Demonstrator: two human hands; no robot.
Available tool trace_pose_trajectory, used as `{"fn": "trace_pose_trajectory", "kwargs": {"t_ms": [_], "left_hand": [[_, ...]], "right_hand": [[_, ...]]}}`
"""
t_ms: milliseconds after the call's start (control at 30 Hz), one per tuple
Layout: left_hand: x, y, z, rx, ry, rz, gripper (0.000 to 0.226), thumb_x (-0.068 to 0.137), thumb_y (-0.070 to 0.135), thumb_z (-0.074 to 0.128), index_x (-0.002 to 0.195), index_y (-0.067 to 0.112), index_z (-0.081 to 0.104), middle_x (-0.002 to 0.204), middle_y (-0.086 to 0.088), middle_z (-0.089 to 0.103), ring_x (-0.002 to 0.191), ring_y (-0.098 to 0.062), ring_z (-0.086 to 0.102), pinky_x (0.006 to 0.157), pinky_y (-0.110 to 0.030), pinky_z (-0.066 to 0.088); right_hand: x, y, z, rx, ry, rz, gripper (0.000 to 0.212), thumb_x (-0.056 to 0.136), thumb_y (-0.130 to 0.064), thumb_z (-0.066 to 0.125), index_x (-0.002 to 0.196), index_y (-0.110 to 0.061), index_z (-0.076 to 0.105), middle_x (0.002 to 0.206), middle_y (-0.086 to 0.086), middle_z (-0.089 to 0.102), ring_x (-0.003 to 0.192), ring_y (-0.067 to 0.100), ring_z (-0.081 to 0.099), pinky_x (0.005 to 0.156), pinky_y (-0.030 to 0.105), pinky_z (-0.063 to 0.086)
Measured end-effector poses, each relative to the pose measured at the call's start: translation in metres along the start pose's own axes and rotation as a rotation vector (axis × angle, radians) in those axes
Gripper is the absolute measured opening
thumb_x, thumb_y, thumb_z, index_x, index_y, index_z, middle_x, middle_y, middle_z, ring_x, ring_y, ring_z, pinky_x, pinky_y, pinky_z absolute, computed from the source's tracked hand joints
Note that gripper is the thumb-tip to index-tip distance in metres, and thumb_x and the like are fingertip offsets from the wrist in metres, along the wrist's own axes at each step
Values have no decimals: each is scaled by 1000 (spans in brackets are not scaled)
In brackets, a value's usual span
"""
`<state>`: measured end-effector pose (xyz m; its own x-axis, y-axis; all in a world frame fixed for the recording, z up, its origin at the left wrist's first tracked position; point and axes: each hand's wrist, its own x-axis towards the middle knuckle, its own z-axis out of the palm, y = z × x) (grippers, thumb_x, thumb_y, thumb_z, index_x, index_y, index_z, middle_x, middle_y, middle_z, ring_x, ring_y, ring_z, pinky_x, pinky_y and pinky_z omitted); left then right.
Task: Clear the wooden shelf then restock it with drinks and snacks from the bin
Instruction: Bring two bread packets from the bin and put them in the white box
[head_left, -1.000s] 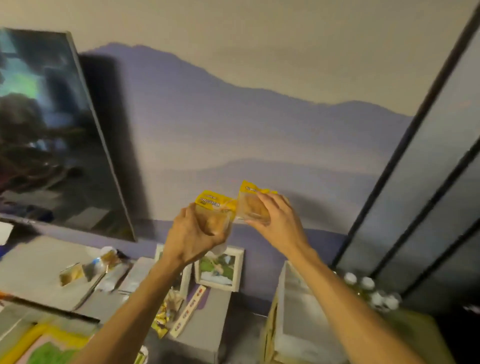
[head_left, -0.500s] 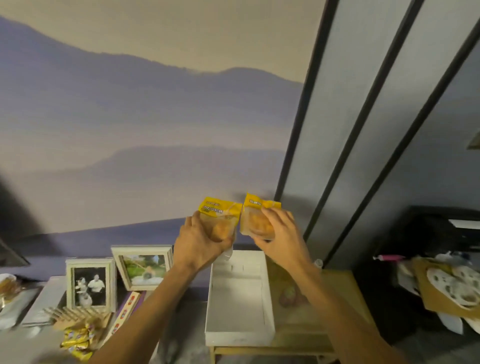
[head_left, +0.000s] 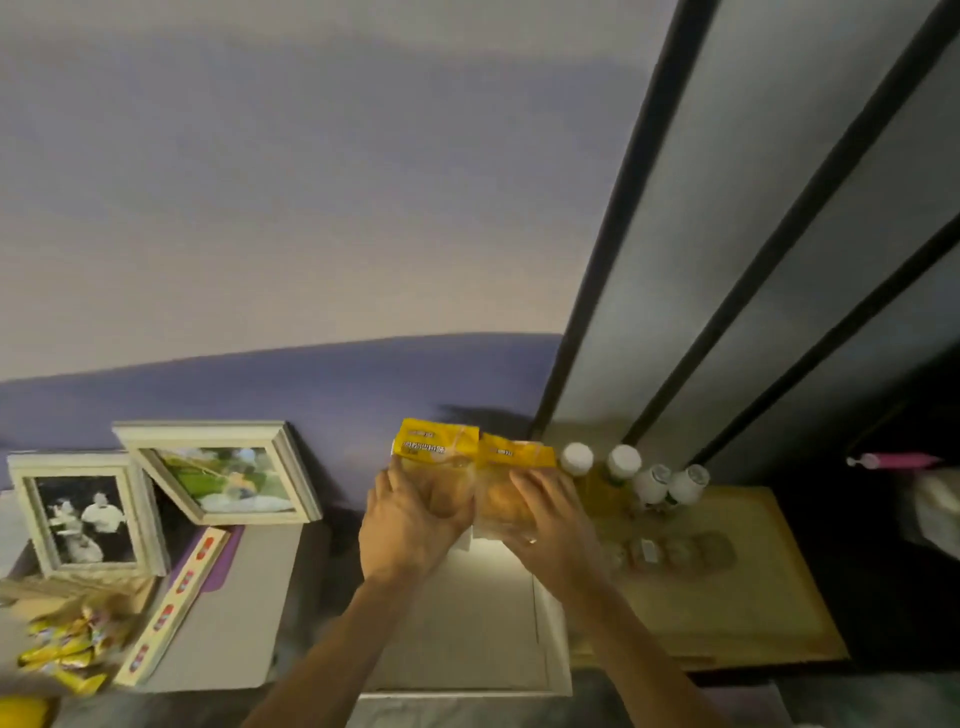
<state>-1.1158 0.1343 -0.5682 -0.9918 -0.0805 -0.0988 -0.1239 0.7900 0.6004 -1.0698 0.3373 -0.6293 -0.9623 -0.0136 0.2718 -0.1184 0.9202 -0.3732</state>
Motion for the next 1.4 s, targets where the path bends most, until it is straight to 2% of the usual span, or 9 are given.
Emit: {"fn": "trace_pose_trajectory", "kwargs": {"t_ms": [133,267,433,633,800,867,967,1067,1400], "left_hand": [[2,-14,20,47,103,43,106,73,89,64,146,14,42,130,-9,62,121,-33,61,97,-49,53],[0,-26,23,194,122,122,106,73,96,52,140,13,50,130,-10,65,122,-36,59,105,-56,40],[7,-37,23,248,89,143,110,69,102,43,137,16,56,144,-9,50,132,-40,41,106,-59,41],[14,-48,30,191,-11,147,117,66,100,51,152,22,36,151,-7,41,136,-35,45,110,-56,45],[16,-51,14,158,-74,216,114,72,98,47,158,26,30,160,-6,39,149,-32,36,121,-59,33],[15,-45,-2,145,-74,252,111,75,97,43,160,26,27,163,-6,36,153,-31,32,122,-61,29],[14,-26,-40,110,-85,294,110,78,93,42,164,26,22,171,-3,26,159,-27,19,128,-57,20],[15,5,-94,69,-80,332,112,77,93,37,166,28,20,174,1,19,162,-23,13,128,-54,15],[-2,105,-297,63,101,524,108,84,90,33,165,20,27,170,-3,29,156,-25,29,125,-48,28]], "right_hand": [[-3,5,17,-54,77,-51,72,86,-43,86,145,-11,61,149,10,58,141,33,52,116,50,46],[-4,1,20,-116,164,-113,63,87,-40,83,140,-9,67,141,11,64,139,33,55,120,60,37],[1,-2,22,-245,15,-129,63,95,-50,65,144,-11,61,145,10,61,144,32,49,125,58,30],[-2,-3,30,-247,-200,-77,107,83,-82,62,160,-10,42,168,11,40,161,33,22,127,63,25],[0,-20,6,-134,-188,54,108,89,-89,48,167,-15,30,175,3,24,164,23,9,132,54,12],[5,-29,-14,-111,-186,111,107,91,-87,47,168,-17,25,176,2,22,164,23,10,133,52,14],[19,-47,-59,-98,-117,182,105,89,-83,53,166,-15,31,173,6,31,160,27,26,129,51,27],[38,-70,-118,-49,-94,250,108,89,-80,54,169,-15,22,175,4,23,162,24,22,128,42,21],[90,-183,-314,-36,52,293,112,88,-89,45,170,-23,10,178,0,14,162,24,21,125,43,30]]}}
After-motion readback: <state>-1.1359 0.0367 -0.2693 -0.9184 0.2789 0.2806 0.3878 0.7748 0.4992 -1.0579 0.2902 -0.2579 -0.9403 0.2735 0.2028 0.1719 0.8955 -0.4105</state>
